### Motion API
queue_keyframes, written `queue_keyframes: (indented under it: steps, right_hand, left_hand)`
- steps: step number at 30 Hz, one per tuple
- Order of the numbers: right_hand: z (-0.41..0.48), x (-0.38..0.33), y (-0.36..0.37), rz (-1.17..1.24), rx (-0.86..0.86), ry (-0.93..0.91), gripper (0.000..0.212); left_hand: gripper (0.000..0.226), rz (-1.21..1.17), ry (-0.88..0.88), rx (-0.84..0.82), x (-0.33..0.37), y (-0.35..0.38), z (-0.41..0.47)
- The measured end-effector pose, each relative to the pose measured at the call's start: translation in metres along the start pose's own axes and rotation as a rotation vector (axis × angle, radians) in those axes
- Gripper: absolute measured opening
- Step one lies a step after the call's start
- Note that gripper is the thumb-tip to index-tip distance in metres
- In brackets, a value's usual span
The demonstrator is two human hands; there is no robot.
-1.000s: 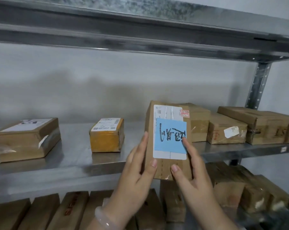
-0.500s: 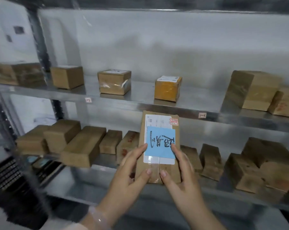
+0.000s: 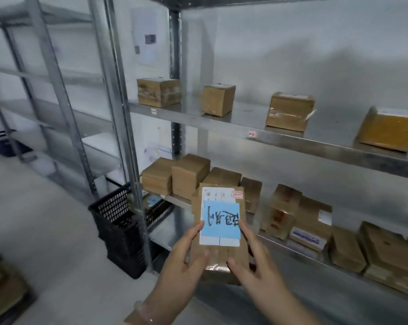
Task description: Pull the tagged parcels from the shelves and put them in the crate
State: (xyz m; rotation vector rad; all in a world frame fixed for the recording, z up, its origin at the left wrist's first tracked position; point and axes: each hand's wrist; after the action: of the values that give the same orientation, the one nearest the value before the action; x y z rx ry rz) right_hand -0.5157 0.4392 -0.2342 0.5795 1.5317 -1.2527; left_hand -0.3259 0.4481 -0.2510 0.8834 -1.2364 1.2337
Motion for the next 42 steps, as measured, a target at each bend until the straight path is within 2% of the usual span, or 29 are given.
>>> queue_keyframes:
  steps: [8, 11, 14, 22, 30, 37, 42]
  right_hand:
    - [0.136, -0.029, 0.150, 0.039, -0.188, -0.005, 0.071]
    - [0.174, -0.037, 0.184, 0.068, -0.246, 0.017, 0.074]
    - [0.220, -0.039, 0.215, 0.074, -0.316, 0.066, 0.072]
    - [0.353, -0.010, 0.266, -0.002, -0.336, 0.110, 0.069]
    - [0.487, 0.023, 0.299, -0.024, -0.476, 0.163, 0.075]
    - [0.551, 0.063, 0.331, -0.060, -0.493, 0.275, 0.066]
    - [0.589, 0.091, 0.359, -0.112, -0.450, 0.431, 0.069]
  left_hand:
    - [0.054, -0.058, -0.074, 0.090, -0.052, -0.198, 0.004]
    - [0.046, -0.122, -0.096, 0.085, -0.063, -0.244, 0.010]
    - [0.048, -0.146, -0.146, 0.088, -0.081, -0.291, 0.022]
    - [0.053, -0.117, -0.311, 0.165, -0.140, -0.380, 0.097]
    - [0.047, -0.024, -0.445, 0.191, -0.190, -0.470, 0.182]
    - [0.049, 0.102, -0.520, 0.108, -0.267, -0.542, 0.232]
    - [0.046, 0.047, -0.598, 0.021, -0.342, -0.584, 0.271]
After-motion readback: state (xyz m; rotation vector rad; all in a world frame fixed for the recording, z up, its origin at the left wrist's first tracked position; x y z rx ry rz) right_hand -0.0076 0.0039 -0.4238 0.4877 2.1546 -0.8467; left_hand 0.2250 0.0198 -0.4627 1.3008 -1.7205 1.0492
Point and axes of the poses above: each hand's wrist, its own z-axis towards the middle knuckle, its own y-axis out of the palm, x = y × z, and after that the axes turned 12 degrees about -x, right-handed
